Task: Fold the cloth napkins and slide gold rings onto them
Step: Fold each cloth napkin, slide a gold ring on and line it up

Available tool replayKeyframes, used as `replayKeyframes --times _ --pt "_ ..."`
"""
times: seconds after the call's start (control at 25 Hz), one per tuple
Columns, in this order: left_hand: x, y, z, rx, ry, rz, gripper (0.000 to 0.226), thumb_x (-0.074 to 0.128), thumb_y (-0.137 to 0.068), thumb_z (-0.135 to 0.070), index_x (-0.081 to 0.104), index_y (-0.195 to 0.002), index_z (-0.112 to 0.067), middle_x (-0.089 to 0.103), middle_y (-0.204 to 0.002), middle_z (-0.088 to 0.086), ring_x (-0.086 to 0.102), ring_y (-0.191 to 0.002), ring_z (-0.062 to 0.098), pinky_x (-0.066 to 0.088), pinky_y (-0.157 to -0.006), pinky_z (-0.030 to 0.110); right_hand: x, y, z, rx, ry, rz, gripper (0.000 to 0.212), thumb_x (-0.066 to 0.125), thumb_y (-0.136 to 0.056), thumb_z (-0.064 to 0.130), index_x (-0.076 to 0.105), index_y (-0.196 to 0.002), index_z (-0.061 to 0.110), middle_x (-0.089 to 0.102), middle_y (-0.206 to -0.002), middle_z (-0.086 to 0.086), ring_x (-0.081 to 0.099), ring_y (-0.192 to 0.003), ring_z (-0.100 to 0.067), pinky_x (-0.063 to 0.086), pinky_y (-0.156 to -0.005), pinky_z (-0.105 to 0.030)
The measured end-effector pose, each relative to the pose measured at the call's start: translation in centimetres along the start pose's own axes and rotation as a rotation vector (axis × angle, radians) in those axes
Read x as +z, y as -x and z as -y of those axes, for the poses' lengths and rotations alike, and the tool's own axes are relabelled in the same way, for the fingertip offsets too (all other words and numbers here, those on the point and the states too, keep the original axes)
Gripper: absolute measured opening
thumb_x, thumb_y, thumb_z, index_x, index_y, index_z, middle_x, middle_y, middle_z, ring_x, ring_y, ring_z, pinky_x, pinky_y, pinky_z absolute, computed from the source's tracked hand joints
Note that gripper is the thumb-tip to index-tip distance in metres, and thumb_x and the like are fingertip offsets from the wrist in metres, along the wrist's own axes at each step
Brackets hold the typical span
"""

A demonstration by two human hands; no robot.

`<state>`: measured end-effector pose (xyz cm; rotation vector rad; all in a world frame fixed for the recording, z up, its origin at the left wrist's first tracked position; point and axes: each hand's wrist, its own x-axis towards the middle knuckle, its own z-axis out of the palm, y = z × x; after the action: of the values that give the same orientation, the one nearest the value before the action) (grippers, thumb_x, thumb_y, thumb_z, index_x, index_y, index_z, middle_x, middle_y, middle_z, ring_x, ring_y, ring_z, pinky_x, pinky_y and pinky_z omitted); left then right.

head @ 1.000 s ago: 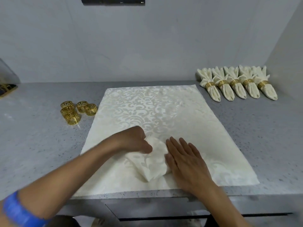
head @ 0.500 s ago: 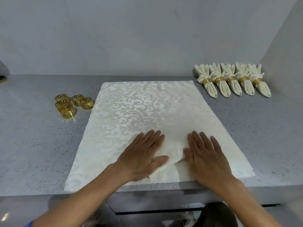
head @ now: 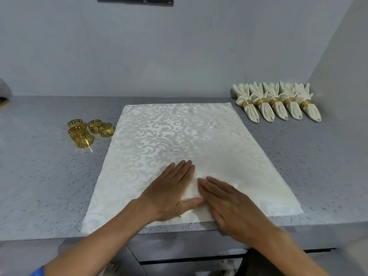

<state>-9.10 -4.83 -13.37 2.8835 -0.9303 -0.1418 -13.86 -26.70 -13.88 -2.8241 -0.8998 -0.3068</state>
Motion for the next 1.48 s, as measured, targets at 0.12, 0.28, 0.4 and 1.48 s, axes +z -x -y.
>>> replayKeyframes --times 0.12,0.28,0.4,1.48 --pt "-0.8 0.5 0.2 0.043 0.030 0.026 0.102 0.019 -0.085 -0.083 -0.011 -0.156 -0.015 -0.021 -0.162 -0.004 -0.027 -0.144 0.002 -0.012 -0.121 0.031 -0.5 -0.4 -0.2 0.032 -0.079 -0.022 0.046 0.042 -0.096 0.033 0.055 -0.139 0.024 0.048 -0.147 0.013 0.041 -0.136 -0.004 0.036 -0.109 -0.019" --pt "-1.6 2.7 -0.1 0.134 0.049 -0.054 0.082 0.040 -0.096 -0.059 0.006 -0.158 -0.018 -0.004 -0.164 -0.005 -0.009 -0.149 0.005 -0.013 -0.112 0.012 0.2 0.0 -0.1 0.045 -0.104 -0.015 0.047 0.041 -0.097 0.036 0.053 -0.141 0.025 0.045 -0.149 0.014 0.039 -0.138 -0.003 0.027 -0.112 -0.016" --pt "-1.5 3.8 -1.3 0.077 0.147 -0.163 0.069 0.049 -0.093 -0.039 0.023 -0.155 -0.022 0.017 -0.163 -0.004 0.012 -0.149 0.007 0.001 -0.108 0.007 0.5 -0.4 0.1 0.067 -0.107 -0.100 0.047 0.044 -0.092 0.032 0.060 -0.135 0.023 0.054 -0.142 0.012 0.047 -0.132 -0.006 0.037 -0.108 -0.019" --pt "-2.6 -0.2 1.4 -0.273 0.770 -0.305 0.036 0.066 -0.088 -0.027 0.050 -0.113 -0.046 0.069 -0.094 -0.012 0.066 -0.081 0.016 0.052 -0.083 0.039 -2.7 -2.9 -6.5 0.352 -0.543 -0.004 0.015 0.061 -0.096 0.019 0.071 -0.101 0.030 0.068 -0.093 0.017 0.058 -0.087 0.001 0.041 -0.074 -0.011"
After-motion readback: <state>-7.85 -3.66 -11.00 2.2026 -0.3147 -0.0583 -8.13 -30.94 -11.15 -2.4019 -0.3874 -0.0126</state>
